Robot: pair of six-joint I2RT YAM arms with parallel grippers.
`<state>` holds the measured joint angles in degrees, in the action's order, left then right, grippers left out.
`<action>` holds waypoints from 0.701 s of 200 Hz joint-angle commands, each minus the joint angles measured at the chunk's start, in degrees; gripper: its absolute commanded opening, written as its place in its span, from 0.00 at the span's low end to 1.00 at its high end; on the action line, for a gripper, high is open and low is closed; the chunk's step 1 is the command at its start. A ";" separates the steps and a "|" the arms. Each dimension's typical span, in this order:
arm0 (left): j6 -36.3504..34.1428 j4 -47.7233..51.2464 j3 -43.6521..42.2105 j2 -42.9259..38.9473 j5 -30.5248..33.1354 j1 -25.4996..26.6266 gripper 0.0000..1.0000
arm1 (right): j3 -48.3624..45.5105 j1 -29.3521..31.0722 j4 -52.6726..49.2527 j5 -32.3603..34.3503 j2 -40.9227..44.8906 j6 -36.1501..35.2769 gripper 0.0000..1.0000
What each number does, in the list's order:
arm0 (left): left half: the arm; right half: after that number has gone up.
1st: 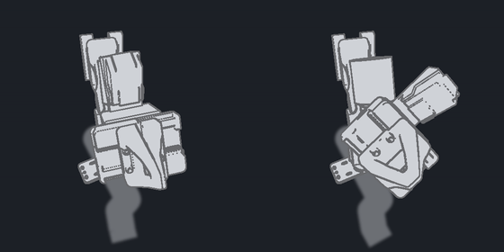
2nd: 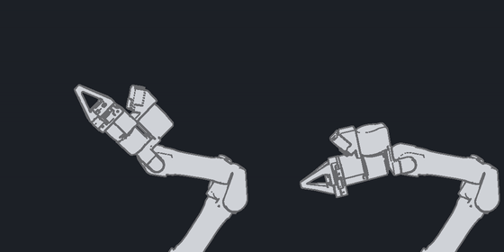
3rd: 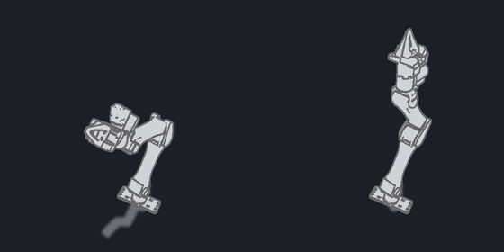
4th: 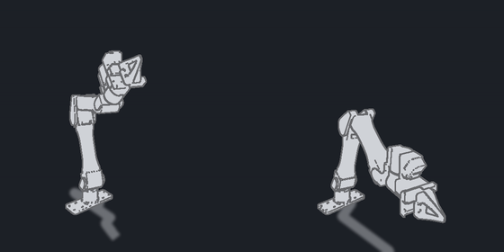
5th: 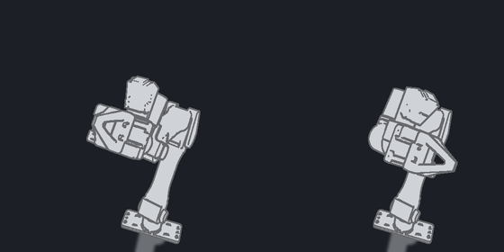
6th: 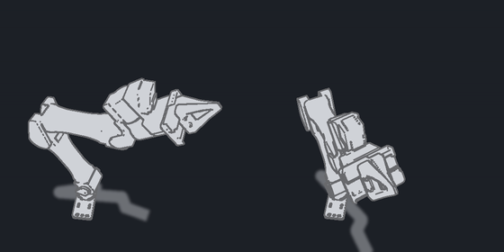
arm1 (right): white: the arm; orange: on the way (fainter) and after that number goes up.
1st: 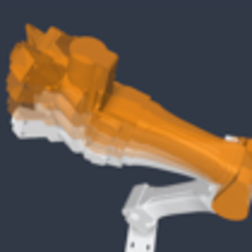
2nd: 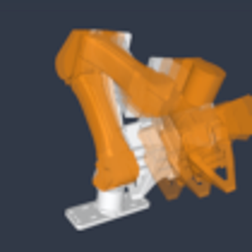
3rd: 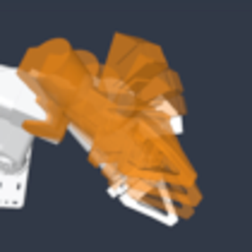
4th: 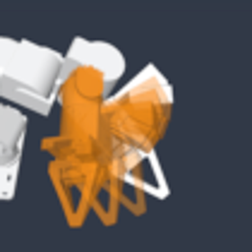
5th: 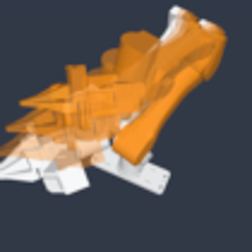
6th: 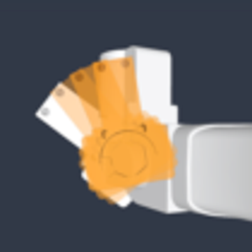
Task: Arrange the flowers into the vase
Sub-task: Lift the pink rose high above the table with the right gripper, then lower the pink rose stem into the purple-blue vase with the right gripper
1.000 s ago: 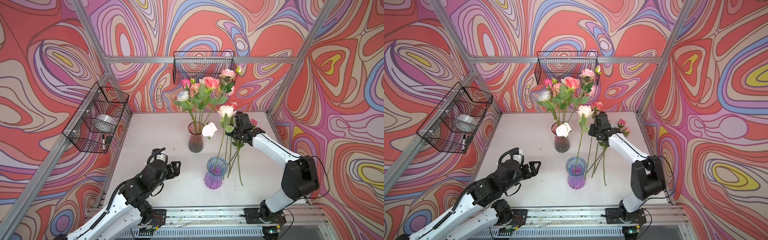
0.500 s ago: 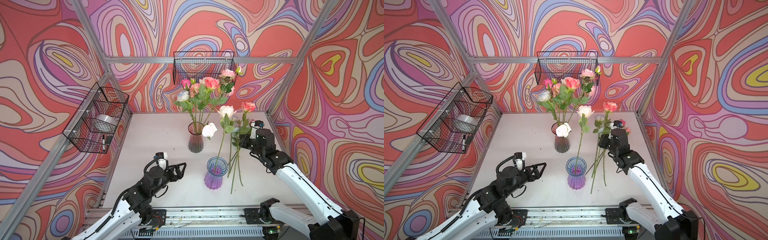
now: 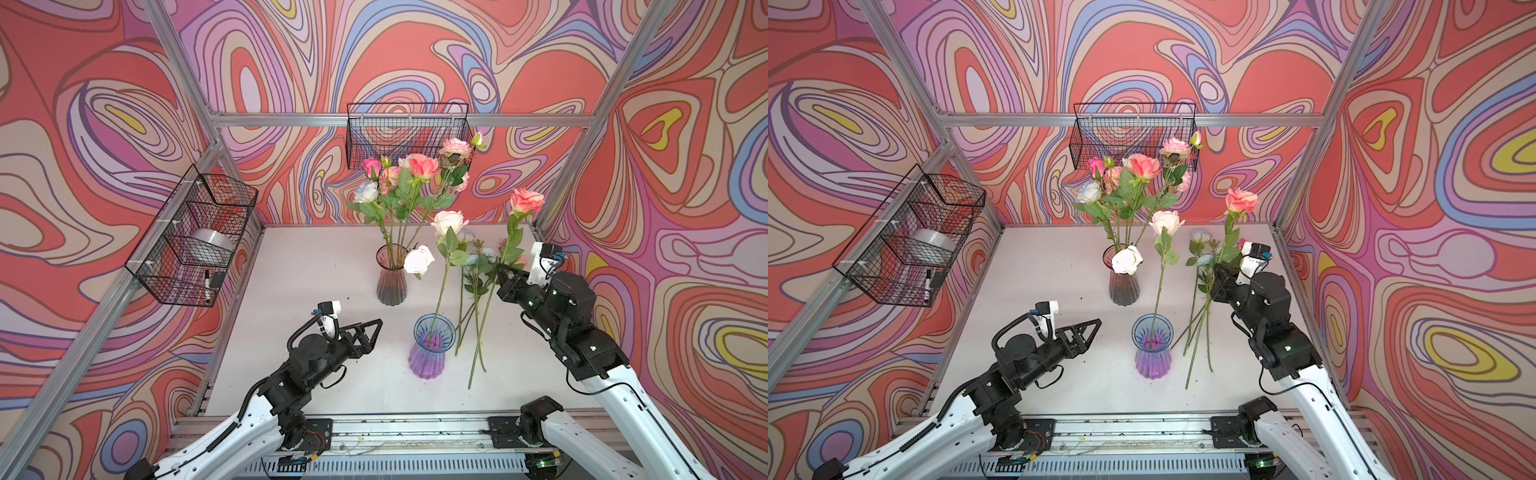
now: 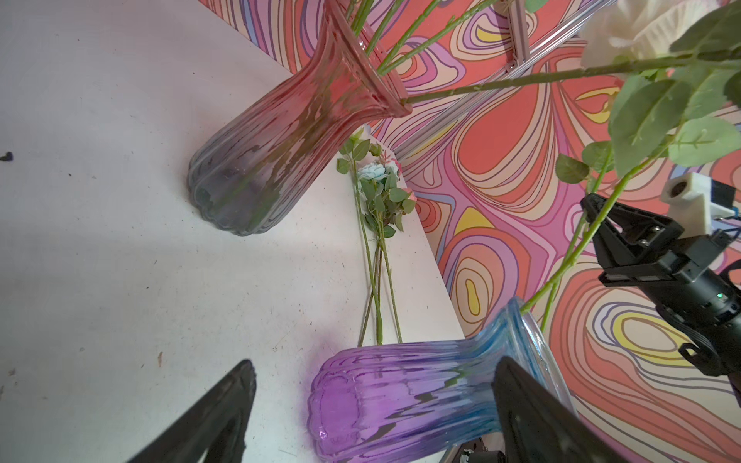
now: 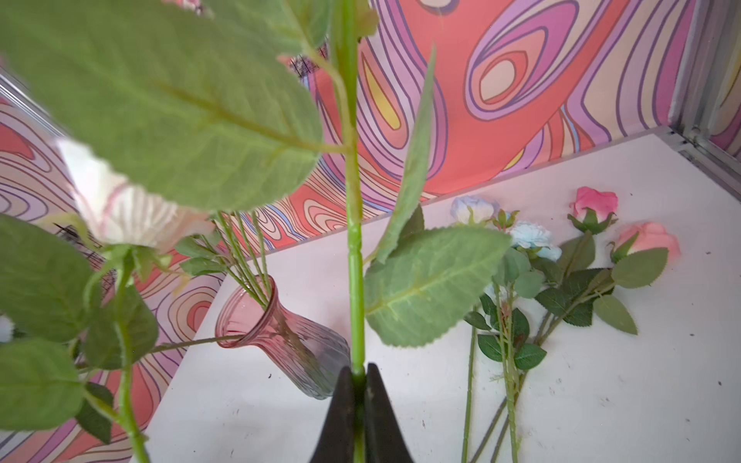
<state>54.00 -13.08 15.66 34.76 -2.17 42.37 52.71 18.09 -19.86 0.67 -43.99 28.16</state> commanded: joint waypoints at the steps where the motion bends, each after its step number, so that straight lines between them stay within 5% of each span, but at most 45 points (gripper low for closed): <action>1: 2.51 -4.90 0.96 1.74 -2.29 -0.27 0.92 | 4.08 0.37 4.55 -2.33 -0.19 0.53 0.00; 88: 2.40 -3.18 2.55 2.33 -3.56 -0.27 0.92 | 14.56 0.37 18.73 -7.32 -4.79 2.49 0.00; 140: 2.43 -3.18 2.75 1.97 -3.40 -0.27 0.92 | 10.41 0.59 28.54 -13.22 -8.19 6.56 0.00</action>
<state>55.79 -14.83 16.80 37.52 -5.15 42.37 66.41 18.09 2.22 -8.01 -51.00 32.51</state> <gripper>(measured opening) 0.918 0.050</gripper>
